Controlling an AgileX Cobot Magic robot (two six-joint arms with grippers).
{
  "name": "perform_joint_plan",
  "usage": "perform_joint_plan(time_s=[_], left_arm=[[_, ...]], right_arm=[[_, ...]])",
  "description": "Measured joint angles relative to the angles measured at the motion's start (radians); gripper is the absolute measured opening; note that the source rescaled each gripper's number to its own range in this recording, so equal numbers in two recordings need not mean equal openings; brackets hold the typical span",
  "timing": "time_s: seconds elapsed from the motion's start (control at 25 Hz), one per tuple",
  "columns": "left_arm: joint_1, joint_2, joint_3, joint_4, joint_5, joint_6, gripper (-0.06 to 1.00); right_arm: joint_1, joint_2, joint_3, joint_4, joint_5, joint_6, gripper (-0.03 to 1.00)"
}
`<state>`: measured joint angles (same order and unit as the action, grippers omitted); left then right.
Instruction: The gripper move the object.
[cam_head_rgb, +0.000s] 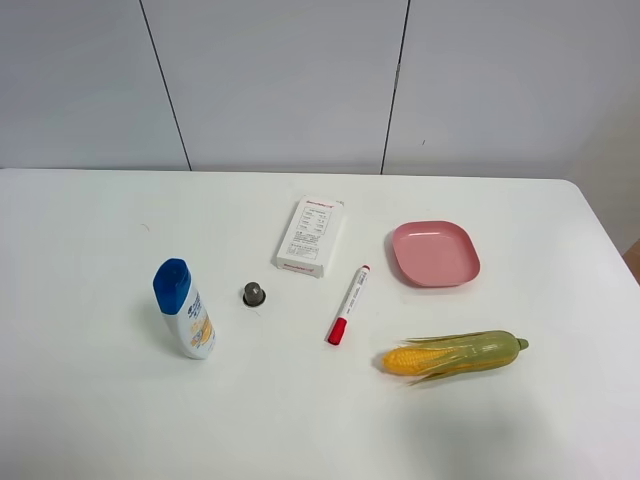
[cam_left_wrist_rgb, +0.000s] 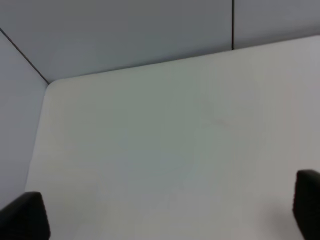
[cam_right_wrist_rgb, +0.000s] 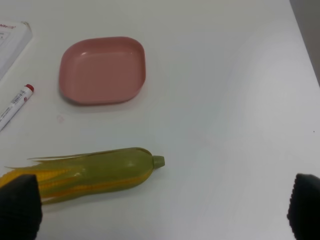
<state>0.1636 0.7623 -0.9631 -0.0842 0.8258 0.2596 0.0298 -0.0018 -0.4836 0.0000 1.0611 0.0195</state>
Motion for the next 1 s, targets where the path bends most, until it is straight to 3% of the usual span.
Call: perform_joint_plan(time_s=[0.2,0.52,1.0], left_arm=[[0.000,-0.232,0.124,-0.026,0.055,-0.058,1.00],[0.000,-0.579,0.356,-0.062,0.074,-0.065,1.00],[0.000,-0.765,0.405,0.002,0.229,-0.065,1.00]], right_arm=[[0.000,0.000,0.000,0.000,0.000,0.000,1.00],[0.000,0.000,0.000,0.000,0.000,0.000,1.00],[0.000,0.000,0.000,0.000,0.000,0.000,1.00]])
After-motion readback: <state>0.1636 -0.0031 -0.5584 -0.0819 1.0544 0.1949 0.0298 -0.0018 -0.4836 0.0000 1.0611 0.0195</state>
